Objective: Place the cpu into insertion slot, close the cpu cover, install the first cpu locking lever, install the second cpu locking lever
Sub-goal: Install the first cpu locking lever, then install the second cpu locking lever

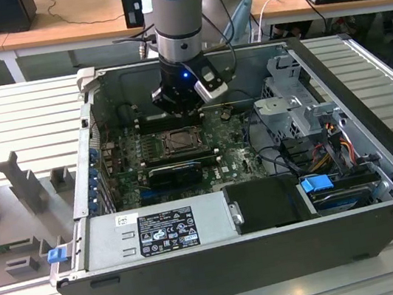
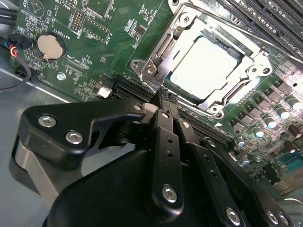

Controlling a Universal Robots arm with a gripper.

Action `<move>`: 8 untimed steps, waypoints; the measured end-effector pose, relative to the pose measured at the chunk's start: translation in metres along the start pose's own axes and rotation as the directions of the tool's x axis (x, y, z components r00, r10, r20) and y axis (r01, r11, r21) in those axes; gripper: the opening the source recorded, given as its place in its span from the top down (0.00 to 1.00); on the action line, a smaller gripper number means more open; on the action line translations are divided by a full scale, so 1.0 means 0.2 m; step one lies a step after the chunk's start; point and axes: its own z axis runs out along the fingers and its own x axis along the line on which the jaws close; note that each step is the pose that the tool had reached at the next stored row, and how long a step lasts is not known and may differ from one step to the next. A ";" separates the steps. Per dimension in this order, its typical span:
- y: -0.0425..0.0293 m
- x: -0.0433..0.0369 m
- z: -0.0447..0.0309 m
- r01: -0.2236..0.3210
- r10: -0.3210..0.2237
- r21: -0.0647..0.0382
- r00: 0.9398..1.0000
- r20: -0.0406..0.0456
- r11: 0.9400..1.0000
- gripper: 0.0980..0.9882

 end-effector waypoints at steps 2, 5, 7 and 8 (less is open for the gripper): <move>-0.004 0.000 0.000 0.000 0.000 0.000 1.000 0.000 1.000 0.99; -0.014 0.000 -0.001 0.000 0.000 0.000 1.000 0.000 1.000 0.99; -0.037 0.000 -0.003 0.000 0.000 0.000 1.000 0.000 1.000 0.99; -0.040 -0.001 -0.003 0.000 0.000 0.000 1.000 0.000 1.000 0.99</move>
